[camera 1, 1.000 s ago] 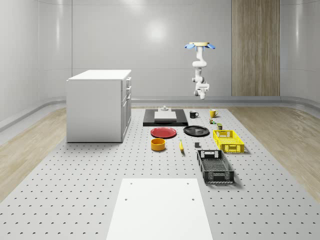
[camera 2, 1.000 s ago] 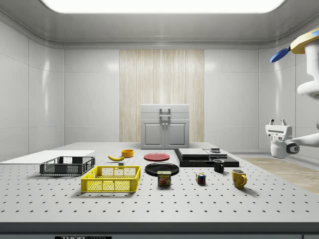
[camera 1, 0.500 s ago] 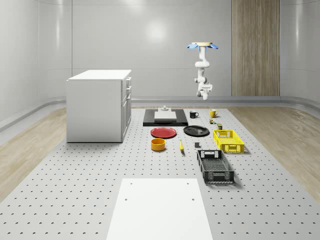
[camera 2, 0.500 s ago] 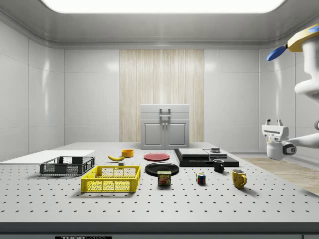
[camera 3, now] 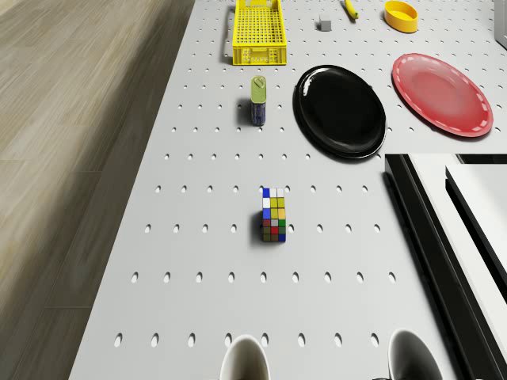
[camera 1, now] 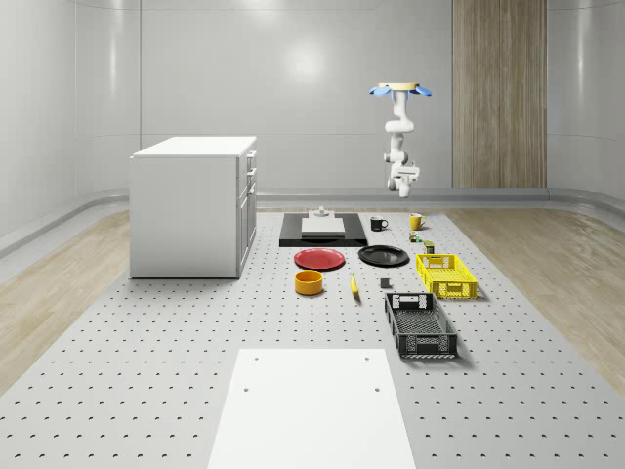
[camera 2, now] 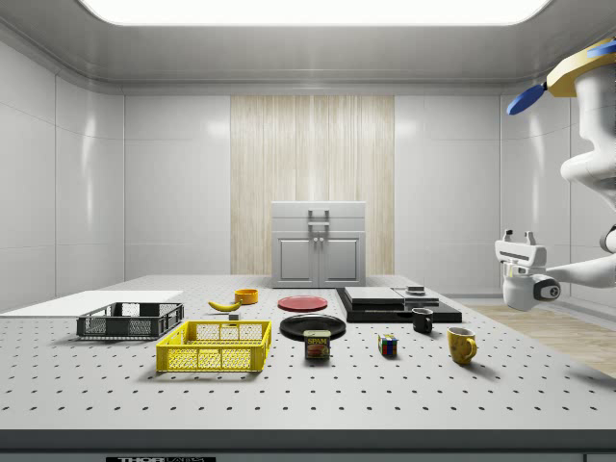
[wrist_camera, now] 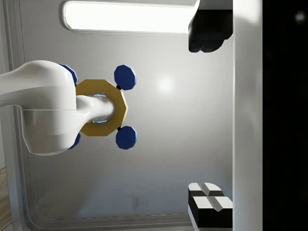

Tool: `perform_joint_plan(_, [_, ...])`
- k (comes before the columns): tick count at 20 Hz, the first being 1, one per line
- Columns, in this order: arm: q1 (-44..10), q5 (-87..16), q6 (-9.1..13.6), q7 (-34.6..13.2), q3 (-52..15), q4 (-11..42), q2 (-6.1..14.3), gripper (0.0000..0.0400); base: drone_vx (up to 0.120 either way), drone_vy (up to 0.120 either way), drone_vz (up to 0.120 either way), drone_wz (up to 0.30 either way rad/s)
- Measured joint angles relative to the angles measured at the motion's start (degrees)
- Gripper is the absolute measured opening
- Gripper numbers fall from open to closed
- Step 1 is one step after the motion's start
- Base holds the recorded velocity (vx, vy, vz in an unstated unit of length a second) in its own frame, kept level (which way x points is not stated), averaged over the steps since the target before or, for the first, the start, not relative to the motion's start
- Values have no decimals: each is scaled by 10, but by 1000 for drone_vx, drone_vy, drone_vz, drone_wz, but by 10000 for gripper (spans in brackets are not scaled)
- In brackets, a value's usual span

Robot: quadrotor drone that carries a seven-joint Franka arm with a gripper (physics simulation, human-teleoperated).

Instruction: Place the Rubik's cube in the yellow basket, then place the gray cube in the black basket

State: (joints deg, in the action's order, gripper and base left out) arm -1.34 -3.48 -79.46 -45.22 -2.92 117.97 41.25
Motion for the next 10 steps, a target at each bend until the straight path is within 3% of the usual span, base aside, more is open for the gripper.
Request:
perform_joint_plan(5, [-11,-49,-3,-7,-35,5,3,400,120,0,-8,0])
perform_joint_plan(10, [-35,-159,-8,-22,-112,27,9,400,120,0,-120,0])
